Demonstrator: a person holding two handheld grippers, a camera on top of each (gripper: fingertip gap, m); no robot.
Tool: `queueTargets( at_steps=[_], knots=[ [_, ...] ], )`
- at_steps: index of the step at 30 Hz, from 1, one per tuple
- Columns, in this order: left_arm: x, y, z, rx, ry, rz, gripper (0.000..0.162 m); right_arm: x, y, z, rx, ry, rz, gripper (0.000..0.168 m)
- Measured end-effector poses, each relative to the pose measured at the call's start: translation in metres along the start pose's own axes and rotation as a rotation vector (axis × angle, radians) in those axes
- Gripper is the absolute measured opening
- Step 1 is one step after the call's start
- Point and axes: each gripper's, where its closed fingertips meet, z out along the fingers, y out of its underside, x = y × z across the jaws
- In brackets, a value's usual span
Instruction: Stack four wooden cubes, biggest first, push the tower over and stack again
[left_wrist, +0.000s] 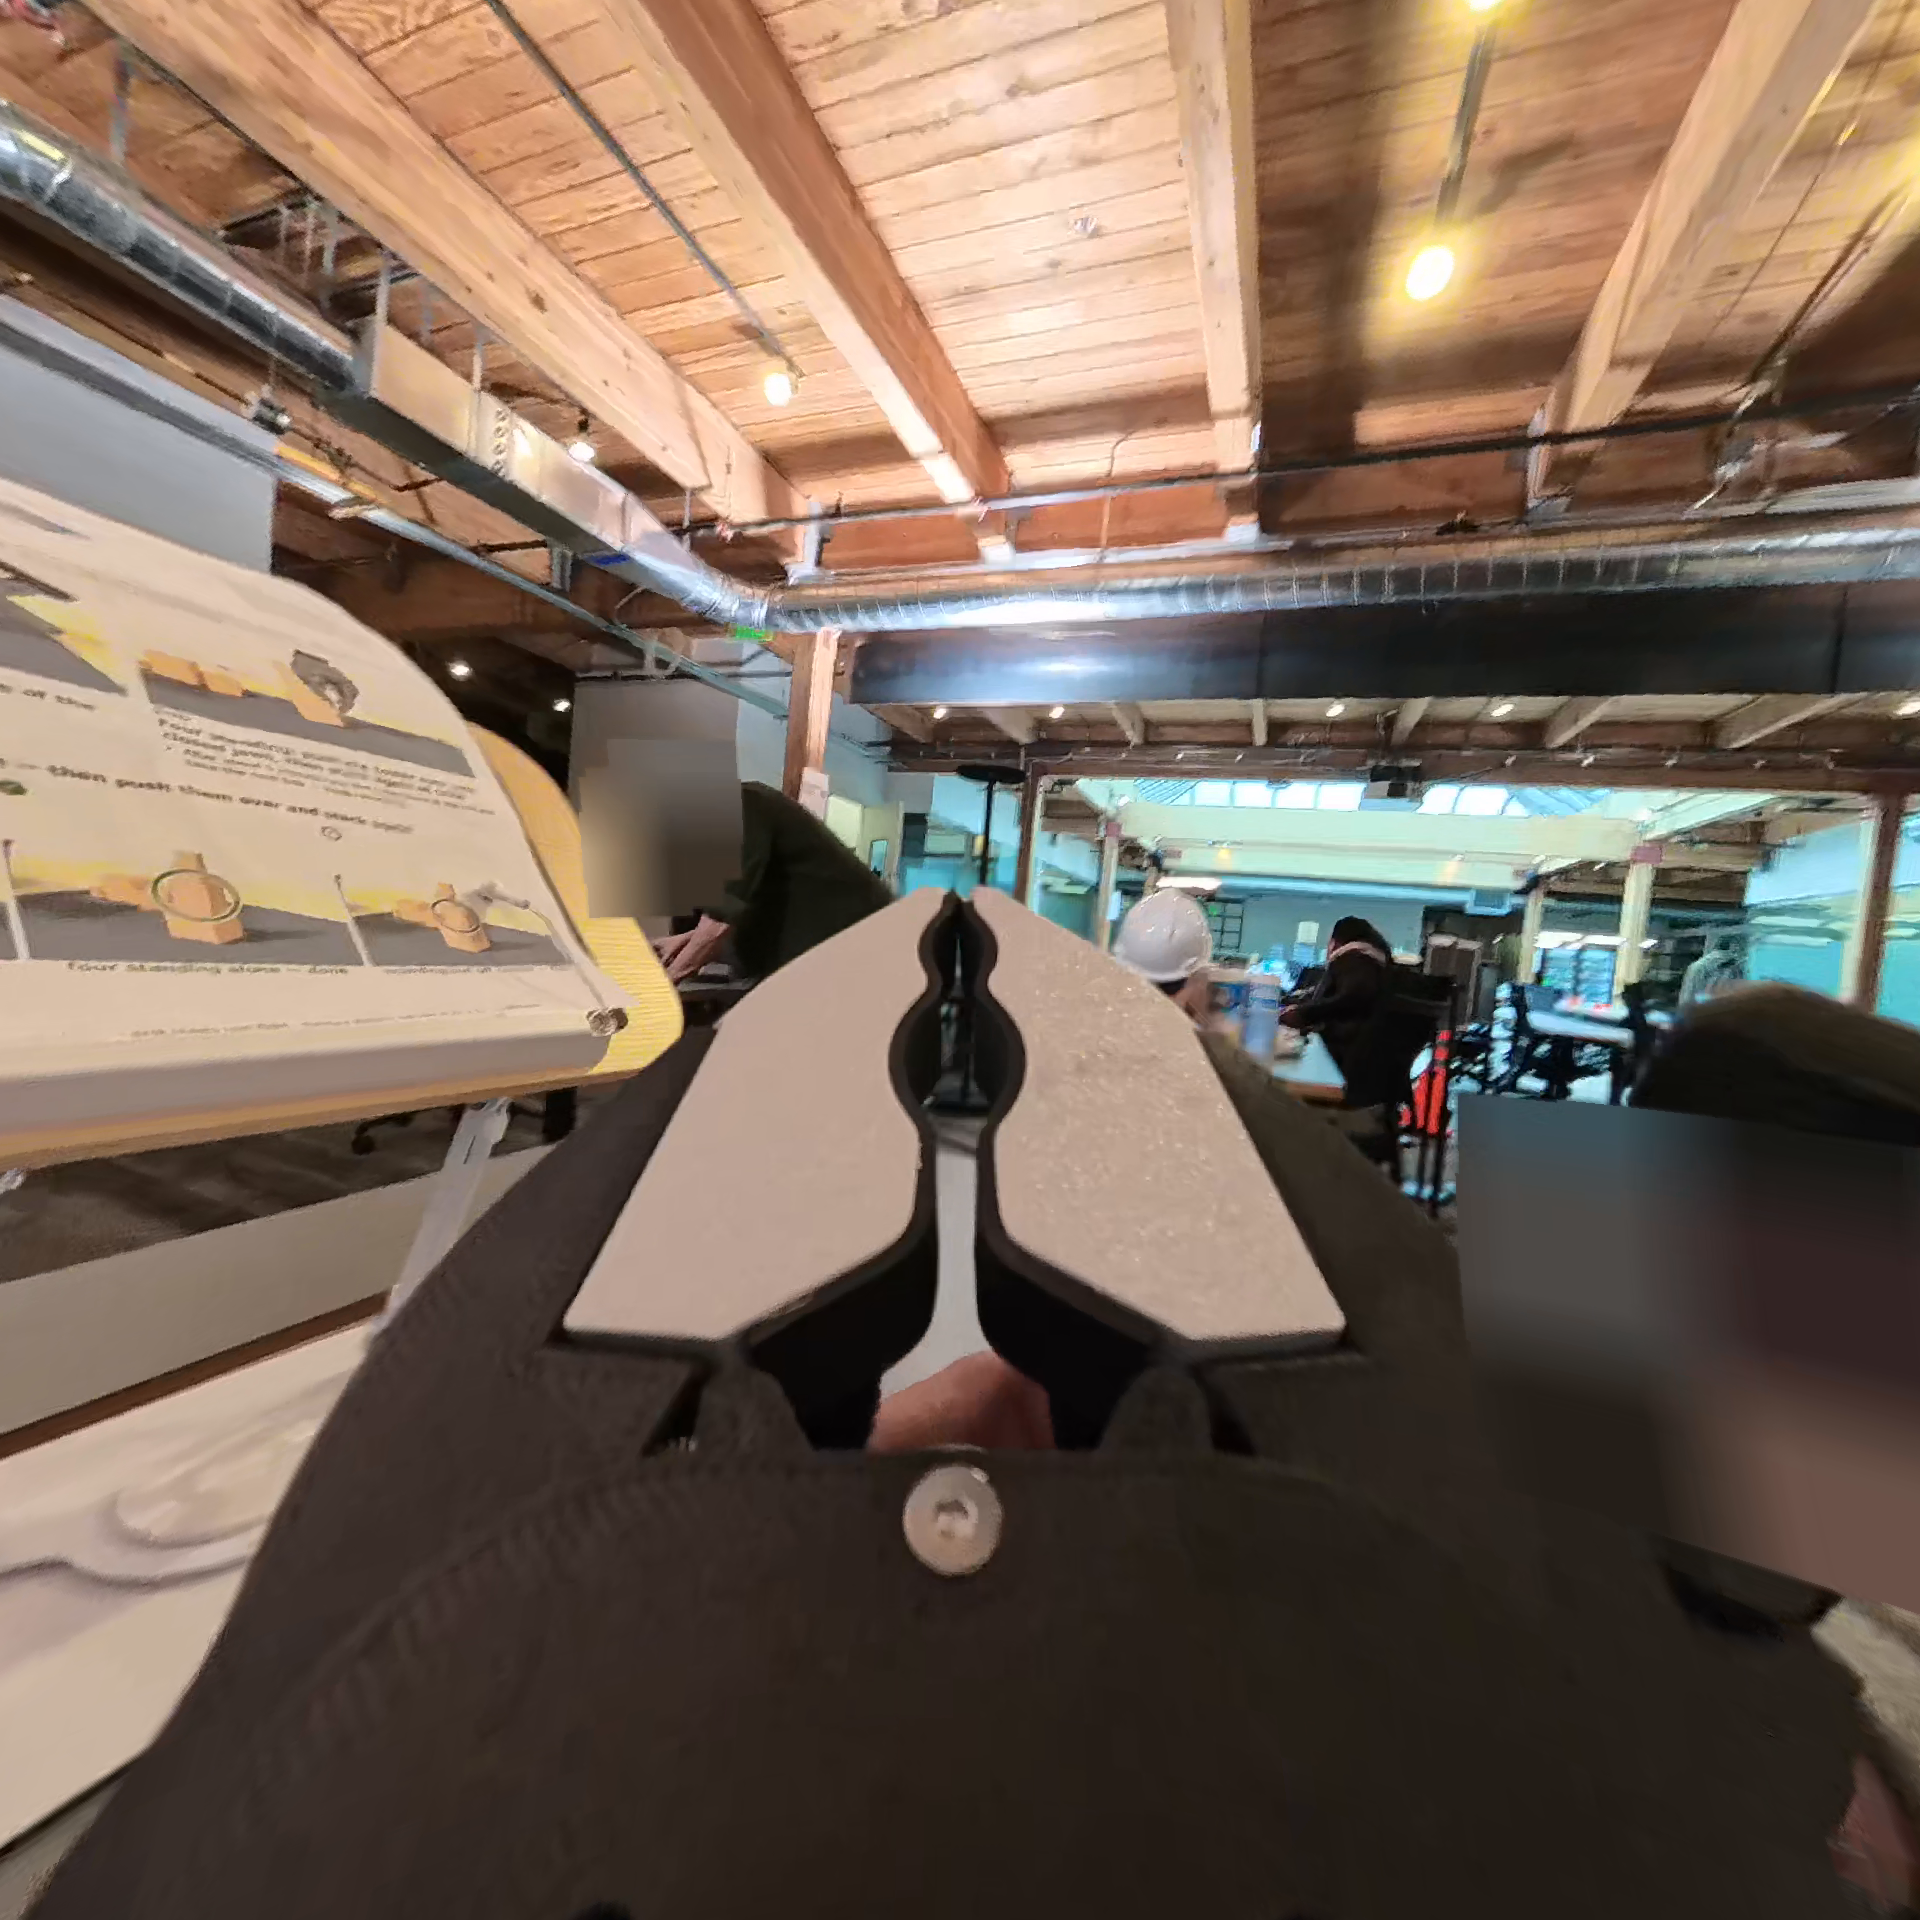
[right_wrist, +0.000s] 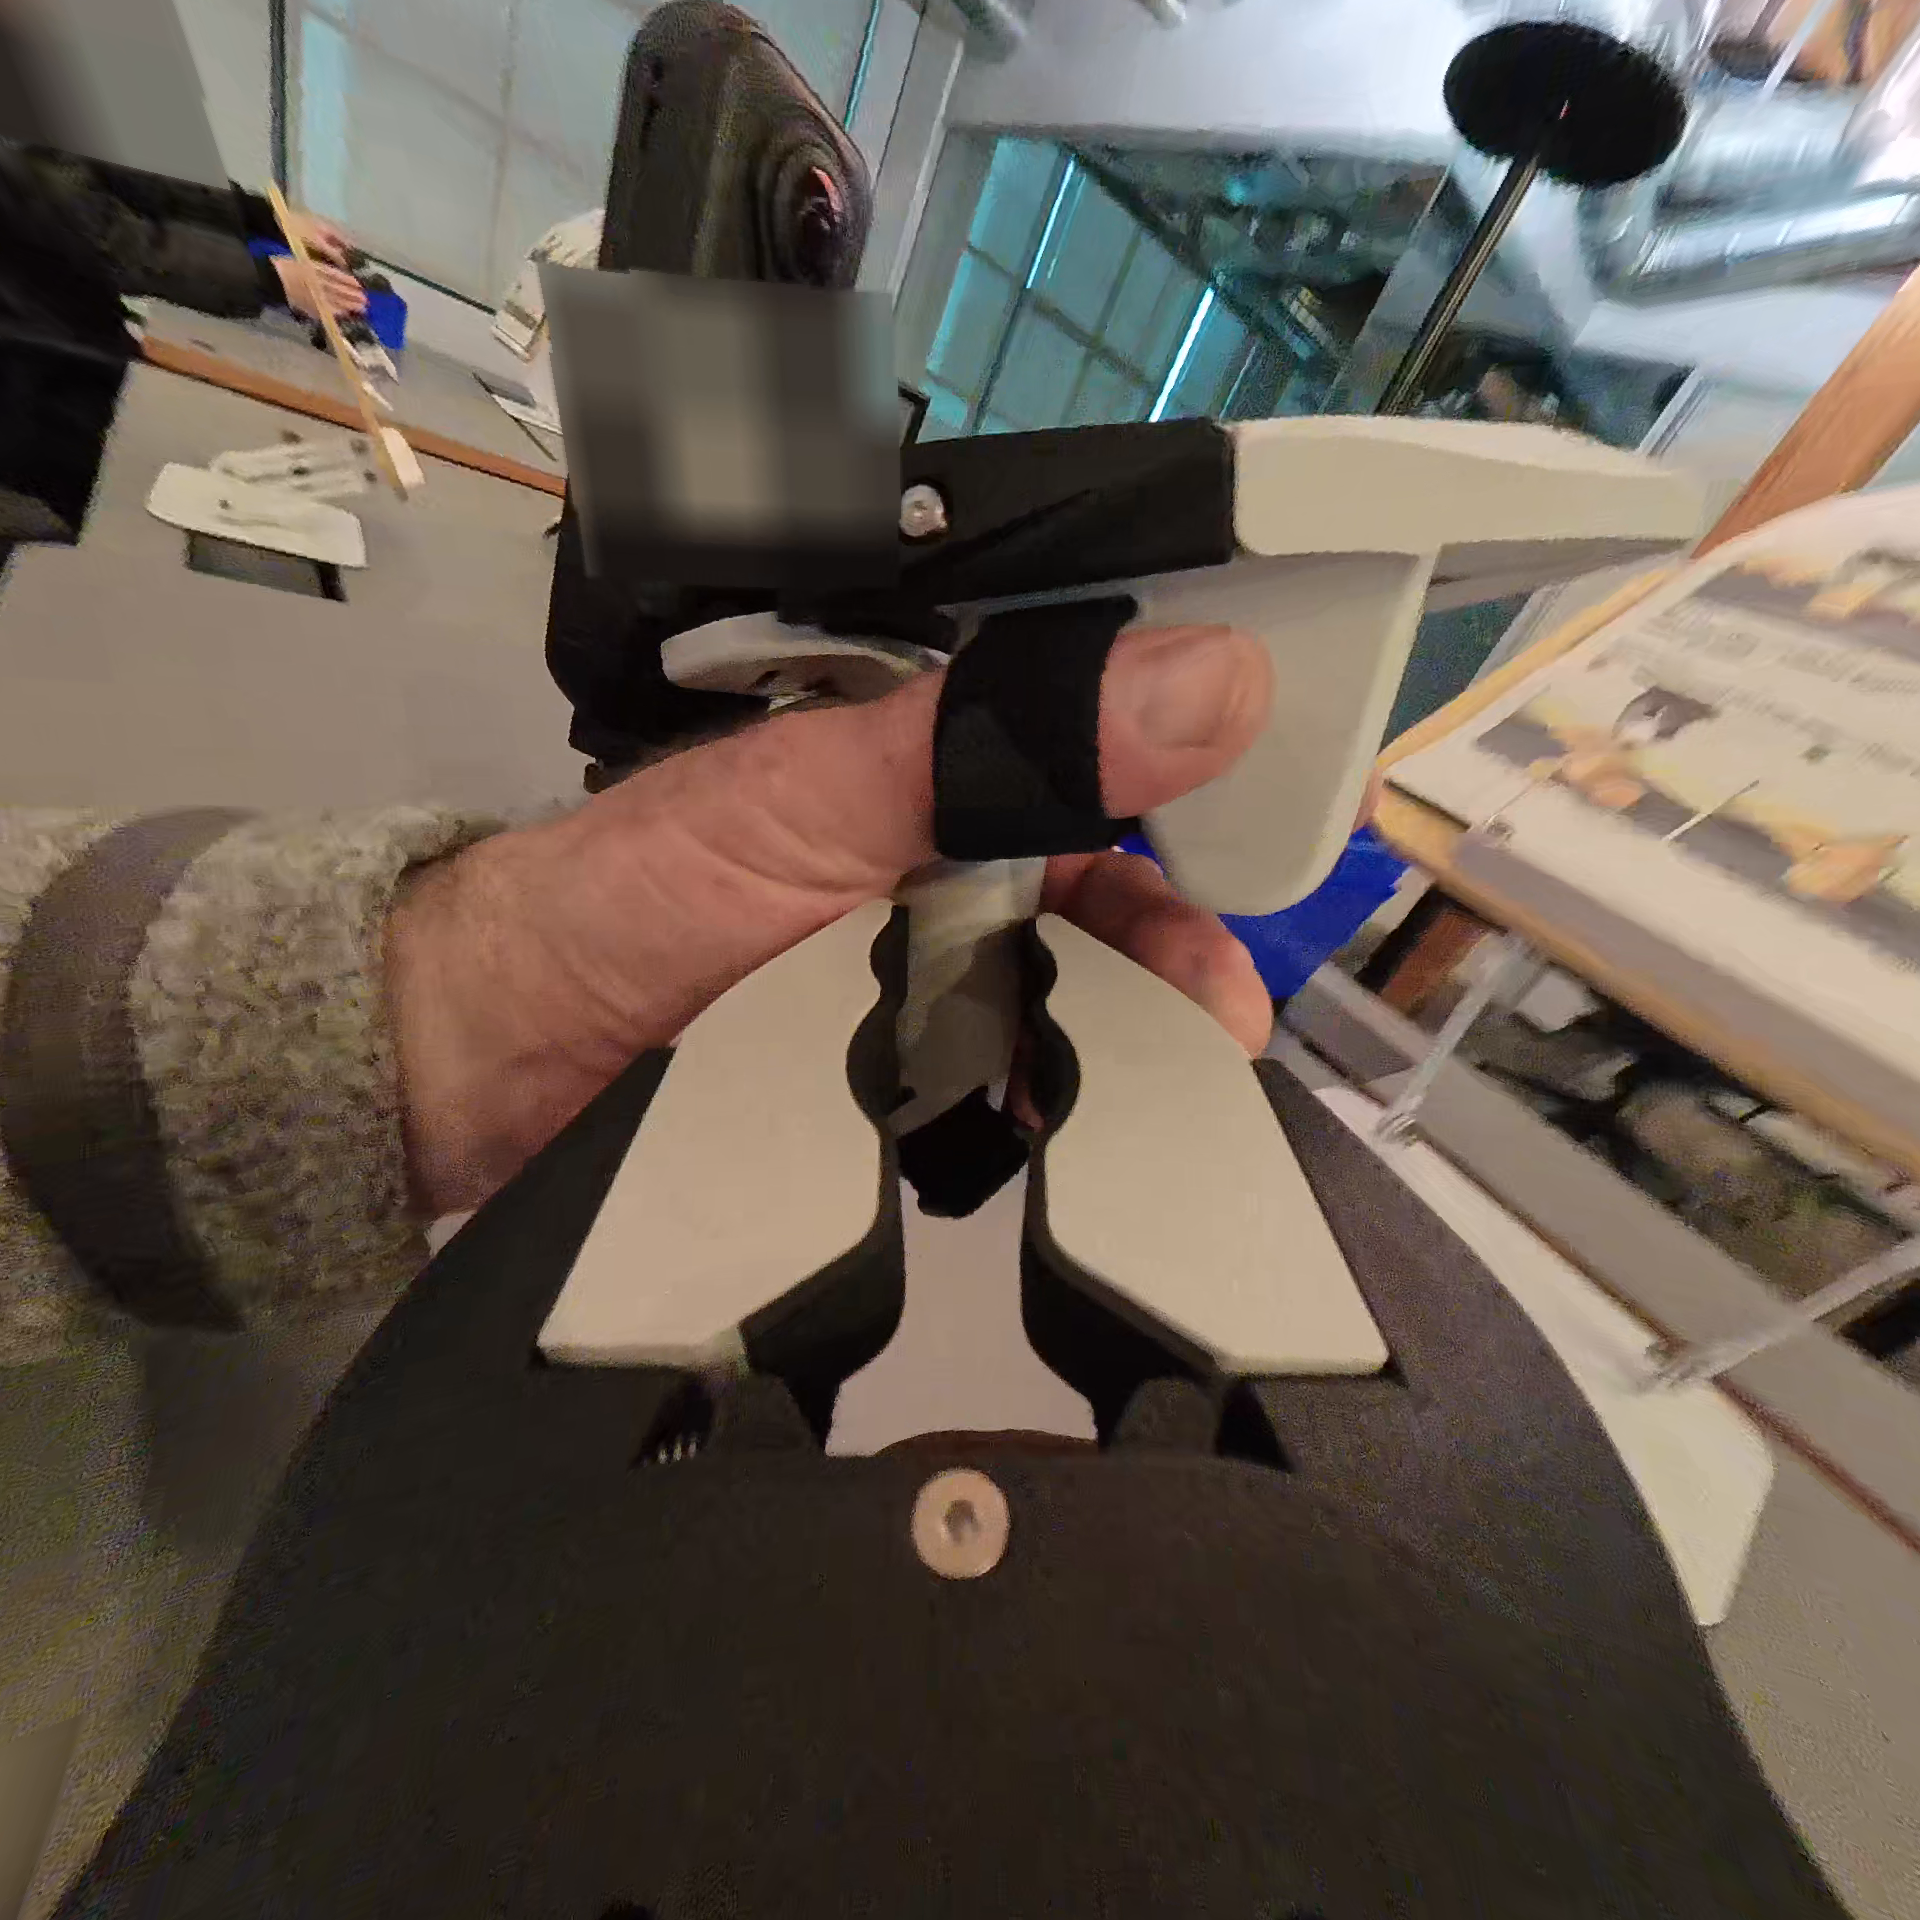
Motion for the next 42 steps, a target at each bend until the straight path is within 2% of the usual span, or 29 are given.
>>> queueTargets(
  at_steps=[4, 6, 8, 10, 12, 14, 16, 17, 18, 20, 24, 26, 28, 30, 33, 35, 36, 42],
  knots=[
    [0.005, 0.011, 0.005, -0.043, 0.002, 0.000, 0.000, -0.001, 0.002, -0.011, -0.056, -0.169, 0.115, 0.023],
    [-0.002, 0.005, 0.002, 0.005, -0.036, -0.025, 0.000, 0.005, -0.004, -0.016, -0.036, -0.254, 0.220, 0.028],
    [-0.019, 0.007, -0.006, 0.002, -0.101, -0.027, 0.000, 0.026, -0.013, -0.024, 0.036, -0.241, 0.364, 0.046],
    [-0.027, 0.005, -0.013, -0.011, -0.129, -0.014, 0.003, 0.046, -0.020, -0.031, 0.112, -0.228, 0.470, 0.057],
    [-0.026, 0.014, -0.015, -0.085, -0.141, 0.048, 0.013, 0.055, -0.027, -0.036, 0.172, -0.283, 0.571, 0.085],
    [-0.023, 0.024, -0.014, -0.117, -0.132, 0.030, 0.028, 0.062, -0.038, -0.045, 0.272, -0.333, 0.661, 0.079],
    [-0.019, 0.029, -0.011, -0.129, -0.113, -0.002, 0.035, 0.066, -0.039, -0.048, 0.294, -0.334, 0.653, 0.075],
    [-0.018, 0.033, -0.010, -0.145, -0.112, 0.001, 0.039, 0.065, -0.043, -0.052, 0.318, -0.355, 0.653, 0.058],
    [-0.016, 0.036, -0.009, -0.155, -0.107, 0.005, 0.039, 0.066, -0.048, -0.057, 0.350, -0.369, 0.655, 0.034],
    [-0.014, 0.039, -0.008, -0.159, -0.105, -0.007, 0.039, 0.073, -0.050, -0.061, 0.370, -0.338, 0.637, 0.004],
    [-0.014, 0.045, -0.007, -0.179, -0.108, -0.015, 0.036, 0.080, -0.053, -0.066, 0.373, -0.361, 0.680, 0.000],
    [-0.011, 0.047, -0.006, -0.189, -0.090, -0.023, 0.035, 0.089, -0.056, -0.069, 0.414, -0.334, 0.719, 0.000],
    [-0.004, 0.051, -0.002, -0.187, -0.070, -0.034, 0.034, 0.090, -0.064, -0.073, 0.479, -0.376, 0.758, 0.000],
    [0.005, 0.056, 0.004, -0.176, -0.047, -0.074, 0.034, 0.080, -0.074, -0.076, 0.514, -0.479, 0.782, 0.009],
    [0.022, 0.046, 0.011, -0.061, 0.036, -0.203, 0.031, 0.066, -0.084, -0.076, 0.540, -0.560, 0.797, 0.048],
    [0.028, 0.041, 0.013, -0.009, 0.076, -0.277, 0.034, 0.064, -0.089, -0.075, 0.569, -0.554, 0.794, 0.056],
    [0.030, 0.043, 0.014, -0.012, 0.089, -0.299, 0.036, 0.065, -0.091, -0.076, 0.592, -0.547, 0.801, 0.065],
    [0.046, 0.043, 0.016, -0.031, 0.175, -0.339, 0.044, 0.067, -0.101, -0.081, 0.652, -0.560, 0.845, 0.088]
  ],
)
